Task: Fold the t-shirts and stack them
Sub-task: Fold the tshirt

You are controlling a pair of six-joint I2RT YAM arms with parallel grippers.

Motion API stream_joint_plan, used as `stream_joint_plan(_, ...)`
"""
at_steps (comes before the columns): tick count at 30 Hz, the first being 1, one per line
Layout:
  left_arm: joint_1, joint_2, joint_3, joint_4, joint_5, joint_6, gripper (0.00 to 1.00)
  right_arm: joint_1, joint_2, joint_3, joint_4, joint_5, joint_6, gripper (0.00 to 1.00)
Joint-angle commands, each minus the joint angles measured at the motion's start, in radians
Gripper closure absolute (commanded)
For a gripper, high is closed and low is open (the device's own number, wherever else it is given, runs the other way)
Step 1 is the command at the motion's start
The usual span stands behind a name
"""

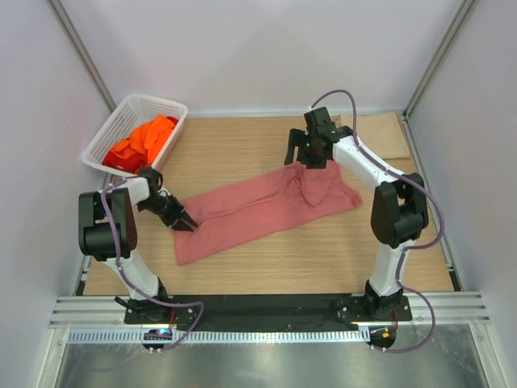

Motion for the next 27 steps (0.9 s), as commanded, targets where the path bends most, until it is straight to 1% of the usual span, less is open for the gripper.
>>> stream_joint_plan(1,0.009,-0.01,0.003,0.009,-0.052,0.031,0.74,-0.021,0.135,0.111,-0.013,-0.173,-0.145,0.18)
stream_joint_plan(2,0.009,-0.01,-0.002,0.011,-0.052,0.031,0.74,-0.024,0.163,0.154,-0.027,-0.183,-0.156,0.18)
stream_joint_plan(5,0.009,-0.01,-0.003,0.012,-0.044,0.029,0.74,-0.029,0.223,0.194,-0.041,-0.201,-0.176,0.19)
stream_joint_plan(8,0.007,-0.01,-0.003,0.012,-0.042,0.033,0.74,-0.035,0.241,0.19,-0.036,-0.24,-0.182,0.26)
stream_joint_plan(14,0.009,-0.001,-0.005,0.02,-0.024,0.033,0.74,-0.036,0.261,0.179,-0.018,-0.286,-0.239,0.29)
stream_joint_plan(16,0.007,-0.001,-0.006,0.02,-0.024,0.034,0.74,-0.038,0.273,0.185,-0.016,-0.303,-0.254,0.32)
stream_joint_plan(20,0.009,-0.004,-0.009,0.022,-0.019,0.033,0.74,-0.038,0.298,0.222,-0.059,-0.304,-0.271,0.47)
stream_joint_plan(21,0.01,-0.004,-0.009,0.025,-0.018,0.033,0.74,-0.038,0.313,0.233,-0.073,-0.304,-0.276,0.57)
stream_joint_plan(25,0.009,-0.009,-0.023,0.032,-0.01,0.034,0.74,-0.038,0.307,0.251,-0.082,-0.274,-0.267,0.77)
stream_joint_plan(27,0.009,-0.01,-0.028,0.035,-0.006,0.031,0.74,-0.036,0.294,0.259,-0.084,-0.258,-0.25,0.82)
